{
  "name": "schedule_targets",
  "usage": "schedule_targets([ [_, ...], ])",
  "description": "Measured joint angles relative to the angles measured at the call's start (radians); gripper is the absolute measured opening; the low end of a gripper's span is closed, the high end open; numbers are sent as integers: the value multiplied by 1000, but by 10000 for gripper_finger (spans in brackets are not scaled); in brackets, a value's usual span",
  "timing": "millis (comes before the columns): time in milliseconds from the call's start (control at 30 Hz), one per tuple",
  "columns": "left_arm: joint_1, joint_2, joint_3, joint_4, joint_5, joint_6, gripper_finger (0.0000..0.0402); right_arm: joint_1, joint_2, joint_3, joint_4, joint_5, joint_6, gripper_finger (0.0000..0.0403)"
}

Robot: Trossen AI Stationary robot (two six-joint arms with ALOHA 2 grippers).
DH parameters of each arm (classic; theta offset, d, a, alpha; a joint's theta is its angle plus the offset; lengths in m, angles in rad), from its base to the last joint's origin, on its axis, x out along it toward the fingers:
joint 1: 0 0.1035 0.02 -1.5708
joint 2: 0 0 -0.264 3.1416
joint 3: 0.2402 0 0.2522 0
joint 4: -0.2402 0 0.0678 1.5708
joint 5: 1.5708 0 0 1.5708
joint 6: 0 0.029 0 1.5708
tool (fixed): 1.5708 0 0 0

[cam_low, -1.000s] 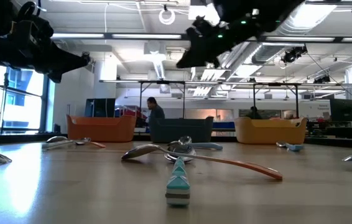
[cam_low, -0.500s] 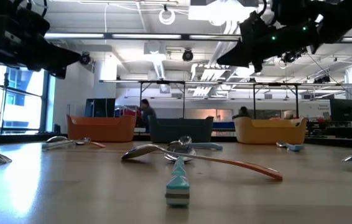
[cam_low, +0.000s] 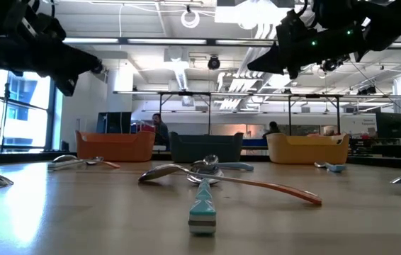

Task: Sort silverware by color (type)
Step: Put the orange spoon into the orange bin

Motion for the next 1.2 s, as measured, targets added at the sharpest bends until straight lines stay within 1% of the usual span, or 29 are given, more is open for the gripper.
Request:
schedule_targets([
  [167,0,116,88,-21,11,2,89,0,0,0,35,-25,-16,0],
  [300,0,235,190,-138,-6,46,123,0,0,1,31,-26,-30,0],
  [433,-3,368,271,-237,-13,91,123,0,0,1,16,-26,-45,0],
  [600,-2,540,390,-325,3,139,101,0,0,1,-44,-26,-19,0],
  [700,-2,636,476,-420,23,212,87,4,0,1,-90,-25,4,0],
  [867,-1,782,571,-587,11,352,78,24,1,1,-126,-16,-6,0],
  [967,-1,861,590,-660,10,386,90,24,1,1,-90,-7,-43,0],
  [1100,-13,965,609,-710,7,433,120,24,1,2,-67,-28,-69,0],
  [1200,-21,1037,625,-695,-44,469,145,25,1,2,-67,-53,-79,0],
])
